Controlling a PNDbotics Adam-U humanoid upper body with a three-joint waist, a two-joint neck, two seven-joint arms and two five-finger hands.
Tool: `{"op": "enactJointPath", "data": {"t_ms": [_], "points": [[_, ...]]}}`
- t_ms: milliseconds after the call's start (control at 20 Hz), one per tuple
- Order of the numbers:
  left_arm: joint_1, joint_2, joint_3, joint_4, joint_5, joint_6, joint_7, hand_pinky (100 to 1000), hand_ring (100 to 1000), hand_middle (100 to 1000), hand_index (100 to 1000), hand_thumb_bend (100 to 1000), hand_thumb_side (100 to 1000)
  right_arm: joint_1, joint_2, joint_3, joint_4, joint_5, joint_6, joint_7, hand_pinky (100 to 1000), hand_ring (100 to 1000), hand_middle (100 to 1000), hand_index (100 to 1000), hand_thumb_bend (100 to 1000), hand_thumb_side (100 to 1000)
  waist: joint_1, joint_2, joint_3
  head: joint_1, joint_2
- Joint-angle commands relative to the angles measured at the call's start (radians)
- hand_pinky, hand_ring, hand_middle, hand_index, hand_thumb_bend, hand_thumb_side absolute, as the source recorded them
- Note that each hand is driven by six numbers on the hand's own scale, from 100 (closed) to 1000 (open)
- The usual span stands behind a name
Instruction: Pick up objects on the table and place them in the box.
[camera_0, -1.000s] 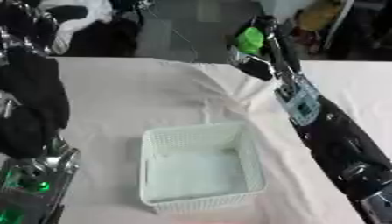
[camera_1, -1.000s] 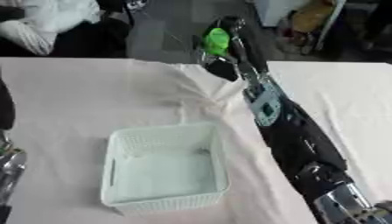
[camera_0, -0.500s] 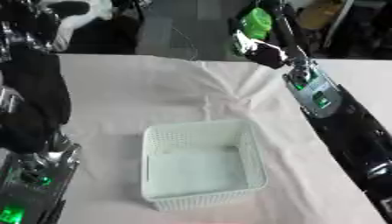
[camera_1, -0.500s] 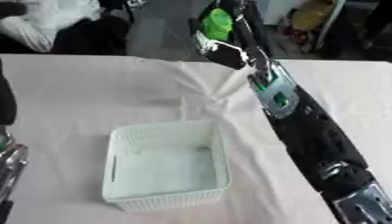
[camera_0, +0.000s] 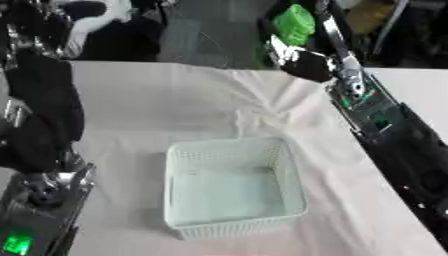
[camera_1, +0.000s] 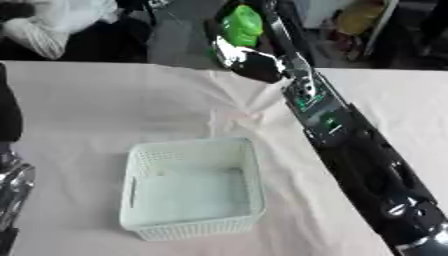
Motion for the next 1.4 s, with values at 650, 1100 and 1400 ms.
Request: {"op": "enactJointPath", "data": {"t_ms": [650, 1100, 1400], "points": [[-0.017, 0.018, 0.008, -0.015, -0.007, -0.001, 0.001, 665, 788, 911, 902, 322, 1000, 0.045, -0.007, 0.089, -0.216, -0.05, 0.053, 0.121, 100, 100, 100, 100, 231, 402, 0.0, -0.021, 0.005, -0.001, 0.001], [-0.017, 0.018, 0.007, -0.015, -0.006, -0.001, -0.001, 665, 788, 911, 902, 324, 1000, 0.05, -0.016, 0.122, -0.237, -0.03, 0.051, 0.164, 100, 100, 100, 100, 219, 413, 0.001, -0.019, 0.005, -0.001, 0.002], [-0.018, 0.018, 0.007, -0.015, -0.006, -0.001, -0.001, 664, 788, 911, 902, 325, 1000, 0.056, -0.015, 0.129, -0.201, 0.02, 0.024, 0.169, 100, 100, 100, 100, 215, 420, 0.002, -0.017, 0.006, 0.0, 0.001]]}}
